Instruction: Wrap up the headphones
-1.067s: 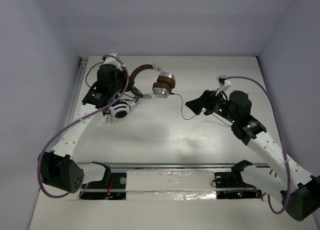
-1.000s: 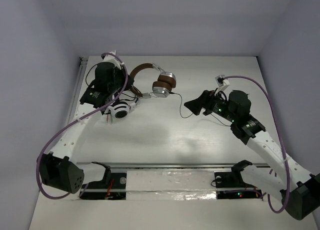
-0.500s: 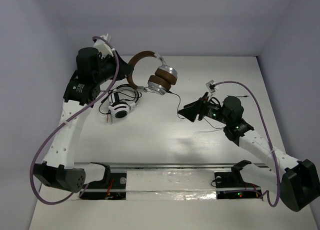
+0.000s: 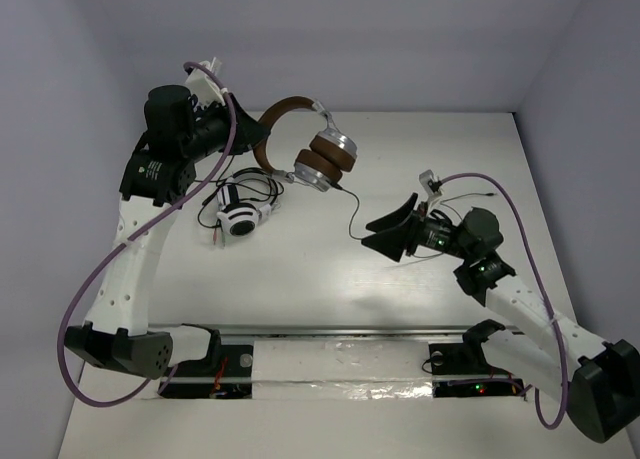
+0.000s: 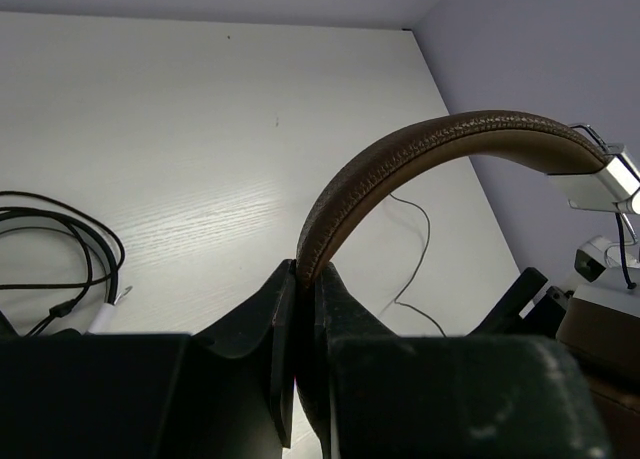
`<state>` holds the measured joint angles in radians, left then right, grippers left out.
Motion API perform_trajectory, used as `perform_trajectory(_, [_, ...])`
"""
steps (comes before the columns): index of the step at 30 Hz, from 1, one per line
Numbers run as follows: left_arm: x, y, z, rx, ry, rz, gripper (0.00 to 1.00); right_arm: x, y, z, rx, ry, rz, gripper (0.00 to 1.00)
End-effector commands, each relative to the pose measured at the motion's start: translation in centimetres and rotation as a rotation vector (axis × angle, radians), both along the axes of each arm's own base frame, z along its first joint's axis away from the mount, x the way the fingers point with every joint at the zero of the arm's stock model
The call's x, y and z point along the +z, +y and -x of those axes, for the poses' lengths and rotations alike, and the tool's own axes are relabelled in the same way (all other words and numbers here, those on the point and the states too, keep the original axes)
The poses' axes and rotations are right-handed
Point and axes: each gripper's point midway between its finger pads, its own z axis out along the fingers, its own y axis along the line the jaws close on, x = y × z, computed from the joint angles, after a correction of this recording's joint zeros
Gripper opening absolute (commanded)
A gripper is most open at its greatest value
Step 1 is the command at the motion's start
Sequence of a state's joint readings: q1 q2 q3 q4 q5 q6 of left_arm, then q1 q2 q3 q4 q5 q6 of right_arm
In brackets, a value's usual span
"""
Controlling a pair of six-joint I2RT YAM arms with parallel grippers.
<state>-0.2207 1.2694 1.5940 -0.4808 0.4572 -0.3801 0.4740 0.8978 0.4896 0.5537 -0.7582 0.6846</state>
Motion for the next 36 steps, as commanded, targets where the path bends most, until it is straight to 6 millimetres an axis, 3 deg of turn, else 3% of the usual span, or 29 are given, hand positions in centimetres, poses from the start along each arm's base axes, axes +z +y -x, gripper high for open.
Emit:
perform_trajectory(1, [3.8,-0.4,1.4,-0.039,-0.102,0.060,0.00,1.9,0.2,2.0,0.091,-0.065,-0.031,0.78])
perform_trajectory(4, [4.2,-0.3,1.7,-0.038,-0.112,0.062,0.00,1.4,0.3,1.7,0.081,-0.071,-0.010,0.80])
perform_trajectory(12, [5.2,-0.9,2.2,-0.083,-0.126,0.085,0.00,-2.6,1.1,0.6,0.083,0.027,0.006,0.74])
perform_trajectory(16, [5.9,-1.0,2.6,-0.088,-0.144,0.095,0.00,-2.6,1.1,-0.1,0.058,0.018,0.021,0.72])
perform_trajectory(22, [8.6,-2.0,2.7,-0.141,-0.190,0.169,0.00,-4.1,1.3,-0.3,0.045,0.061,0.030,0.65])
perform_trajectory(23, [9.6,-2.2,2.8,-0.148,-0.208,0.199,0.00,-4.2,1.5,-0.1,0.051,0.073,0.021,0.61])
perform_trajectory(26, [9.7,-2.5,2.3,-0.153,-0.203,0.228,0.00,-4.6,2.2,0.6,0.074,0.083,0.009,0.47])
perform_trajectory(27, [9.8,-2.6,2.0,-0.149,-0.203,0.243,0.00,-4.6,2.5,1.1,0.089,0.093,0.003,0.33])
perform_trajectory(30, [7.6,-2.2,0.3,-0.087,-0.161,0.244,0.00,-4.4,3.3,3.1,0.142,0.104,0.003,0.05])
perform_trajectory(31, [6.7,-1.3,-0.8,-0.007,-0.157,0.229,0.00,-5.4,3.4,3.2,0.113,0.160,0.038,0.01])
perform_trajectory(32, [3.9,-0.9,-1.8,0.035,-0.109,0.206,0.00,-4.6,3.6,3.3,0.099,0.155,0.047,0.00])
perform_trajectory(33, [2.4,-0.1,-2.4,0.090,-0.094,0.180,0.00,-3.4,3.2,3.5,0.070,0.106,0.058,0.00])
perform_trajectory(34, [1.7,1.8,-3.0,0.204,-0.111,0.146,0.00,-5.2,2.7,2.9,-0.015,0.182,0.148,0.00])
perform_trajectory(35, [-2.2,2.4,-3.2,0.244,-0.048,0.118,0.00,-4.7,2.1,2.3,-0.071,0.179,0.175,0.00])
perform_trajectory(36, [-3.1,3.1,-3.1,0.281,-0.058,0.113,0.00,-2.1,1.6,1.4,-0.128,0.122,0.186,0.00])
